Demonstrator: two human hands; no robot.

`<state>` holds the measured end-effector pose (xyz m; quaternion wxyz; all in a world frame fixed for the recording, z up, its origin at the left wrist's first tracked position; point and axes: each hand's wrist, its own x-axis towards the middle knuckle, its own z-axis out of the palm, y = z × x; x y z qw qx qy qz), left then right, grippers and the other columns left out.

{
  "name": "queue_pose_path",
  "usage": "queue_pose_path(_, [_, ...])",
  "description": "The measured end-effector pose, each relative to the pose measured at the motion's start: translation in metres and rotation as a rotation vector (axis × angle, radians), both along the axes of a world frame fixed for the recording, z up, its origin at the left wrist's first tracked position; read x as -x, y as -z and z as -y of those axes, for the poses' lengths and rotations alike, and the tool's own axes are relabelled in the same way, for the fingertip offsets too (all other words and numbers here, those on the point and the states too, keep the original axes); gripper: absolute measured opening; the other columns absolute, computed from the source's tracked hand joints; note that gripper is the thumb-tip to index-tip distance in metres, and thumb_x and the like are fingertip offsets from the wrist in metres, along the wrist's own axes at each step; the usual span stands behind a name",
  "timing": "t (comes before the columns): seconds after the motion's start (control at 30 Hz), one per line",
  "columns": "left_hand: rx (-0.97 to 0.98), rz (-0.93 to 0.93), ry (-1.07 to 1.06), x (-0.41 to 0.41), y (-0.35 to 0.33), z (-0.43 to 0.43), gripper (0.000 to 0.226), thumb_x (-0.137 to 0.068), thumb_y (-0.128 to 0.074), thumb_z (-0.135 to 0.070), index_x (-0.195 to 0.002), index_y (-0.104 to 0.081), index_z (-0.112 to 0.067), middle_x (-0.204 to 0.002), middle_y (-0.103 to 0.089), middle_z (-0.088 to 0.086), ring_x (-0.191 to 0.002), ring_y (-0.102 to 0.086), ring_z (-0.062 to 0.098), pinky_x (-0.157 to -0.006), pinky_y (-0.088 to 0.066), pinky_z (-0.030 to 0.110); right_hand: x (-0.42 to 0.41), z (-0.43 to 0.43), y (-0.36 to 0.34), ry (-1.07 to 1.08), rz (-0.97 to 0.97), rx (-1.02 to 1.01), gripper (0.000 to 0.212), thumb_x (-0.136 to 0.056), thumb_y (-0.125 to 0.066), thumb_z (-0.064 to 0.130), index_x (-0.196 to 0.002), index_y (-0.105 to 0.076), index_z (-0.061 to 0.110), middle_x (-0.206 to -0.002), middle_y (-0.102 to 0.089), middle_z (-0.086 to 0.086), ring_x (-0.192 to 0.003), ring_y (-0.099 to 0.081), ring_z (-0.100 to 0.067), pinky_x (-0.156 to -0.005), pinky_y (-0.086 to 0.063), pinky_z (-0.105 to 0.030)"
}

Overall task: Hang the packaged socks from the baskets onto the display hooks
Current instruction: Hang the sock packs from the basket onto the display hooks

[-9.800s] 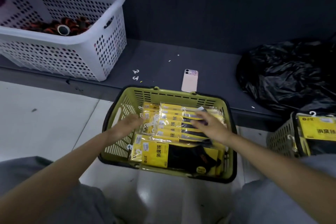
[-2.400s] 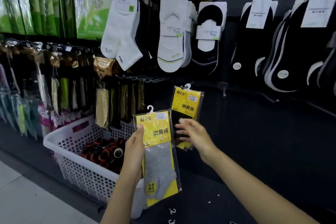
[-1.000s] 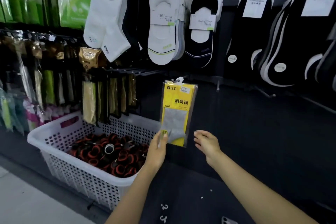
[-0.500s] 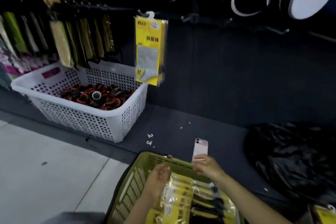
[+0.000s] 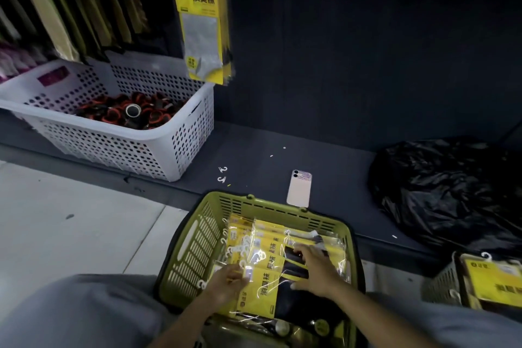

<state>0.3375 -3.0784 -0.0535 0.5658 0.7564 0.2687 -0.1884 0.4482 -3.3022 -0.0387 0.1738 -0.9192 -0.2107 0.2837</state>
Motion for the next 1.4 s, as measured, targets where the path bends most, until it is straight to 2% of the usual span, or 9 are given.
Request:
queue_pose_path(0.17, [-0.045, 0.004, 0.023, -0.003, -0.002, 0.004, 0.022, -0.088, -0.065, -0.012, -0.108, -0.061, -0.008, -0.108, -0.062, 0.005, -0.098, -0.057, 0.013, -0.084, -0.047, 0.019, -0.001, -0.003, 0.011, -0.027, 0.14, 0.09, 0.096, -0.069, -0.075, 0.051, -0.145, -0.022, 0.029, -0.147, -0.021, 0.004, -0.141, -0.015, -0.024, -0.116, -0.017, -0.036])
queue_pose_path(0.37, [-0.062, -0.011, 0.037, -0.001, -0.002, 0.005, 0.026, -0.088, -0.063, -0.008, -0.113, -0.061, -0.004, -0.113, -0.064, 0.008, -0.099, -0.057, 0.013, -0.081, -0.048, 0.017, -0.013, -0.004, 0.013, 0.009, -0.053, 0.088, 0.079, -0.069, -0.077, 0.049, -0.133, -0.041, 0.021, -0.139, -0.04, 0.0, -0.132, -0.034, -0.021, -0.098, -0.035, -0.029])
queue_pose_path(0.47, [-0.069, 0.043, -0.031, -0.005, -0.006, 0.002, 0.02, -0.088, -0.063, -0.01, -0.108, -0.061, -0.009, -0.107, -0.063, 0.006, -0.091, -0.058, 0.013, -0.076, -0.055, 0.024, -0.016, -0.007, 0.006, 0.033, -0.195, -0.06, 0.044, -0.072, -0.079, 0.04, -0.103, -0.049, 0.037, -0.108, -0.051, 0.014, -0.107, -0.05, -0.013, -0.074, -0.039, -0.017])
queue_pose_path(0.53, [-0.034, 0.069, -0.091, -0.016, -0.019, -0.004, 0.031, -0.088, -0.064, -0.011, -0.118, -0.056, -0.008, -0.107, -0.06, 0.003, -0.087, -0.061, 0.012, -0.065, -0.055, 0.017, -0.022, -0.012, -0.007, 0.105, -0.249, -0.225, 0.043, -0.073, -0.081, 0.029, -0.107, -0.055, 0.03, -0.113, -0.054, 0.017, -0.11, -0.052, -0.01, -0.089, -0.047, -0.023])
queue_pose_path(0.7, [0.018, 0.282, -0.326, -0.067, -0.088, -0.021, 0.079, -0.077, -0.077, -0.015, -0.139, -0.029, -0.001, -0.13, -0.051, 0.019, -0.119, -0.052, 0.034, -0.099, -0.045, 0.048, -0.044, -0.033, -0.075, 0.395, -0.107, -0.674, 0.028, -0.08, -0.076, 0.022, -0.103, -0.063, 0.014, -0.098, -0.071, 0.001, -0.091, -0.066, -0.012, -0.08, -0.049, -0.02])
queue_pose_path(0.87, [0.465, 0.312, -0.101, -0.097, -0.182, -0.035, 0.03, -0.089, -0.061, -0.031, -0.117, -0.057, -0.022, -0.103, -0.073, 0.0, -0.092, -0.07, 0.018, -0.074, -0.058, 0.029, -0.065, -0.057, -0.16, 0.432, -0.186, -1.008, 0.015, -0.092, -0.06, 0.024, -0.104, -0.066, 0.018, -0.099, -0.074, -0.005, -0.088, -0.07, -0.016, -0.08, -0.053, -0.03])
queue_pose_path(1.03, [0.346, 0.552, 0.009, -0.123, -0.251, -0.06, 0.019, -0.09, -0.059, -0.03, -0.108, -0.066, -0.027, -0.106, -0.072, -0.003, -0.091, -0.068, 0.011, -0.07, -0.052, 0.023, -0.077, -0.092, -0.221, 0.342, -0.058, -1.077, 0.017, -0.097, -0.049, 0.031, -0.104, -0.063, 0.025, -0.096, -0.072, 0.015, -0.093, -0.066, 0.001, -0.075, -0.048, -0.007])
queue_pose_path(1.2, [0.194, 0.763, -0.043, -0.139, -0.29, -0.097, 0.022, -0.091, -0.059, -0.02, -0.113, -0.063, -0.02, -0.105, -0.072, 0.002, -0.097, -0.067, 0.015, -0.084, -0.052, 0.023, -0.097, -0.137, -0.271, 0.341, 0.28, -1.131, 0.035, -0.089, -0.065, 0.021, -0.121, -0.052, 0.026, -0.109, -0.06, 0.01, -0.099, -0.058, -0.004, -0.08, -0.048, -0.013])
queue_pose_path(1.4, [0.134, 0.917, -0.214, -0.142, -0.31, -0.132, 0.026, -0.083, -0.069, -0.015, -0.109, -0.064, -0.014, -0.101, -0.073, 0.0, -0.093, -0.069, 0.01, -0.074, -0.053, 0.015, -0.108, -0.192, -0.306, 0.363, 0.186, -1.317, 0.017, -0.086, -0.067, 0.028, -0.098, -0.061, 0.019, -0.093, -0.069, 0.007, -0.091, -0.065, -0.009, -0.073, -0.049, -0.012])
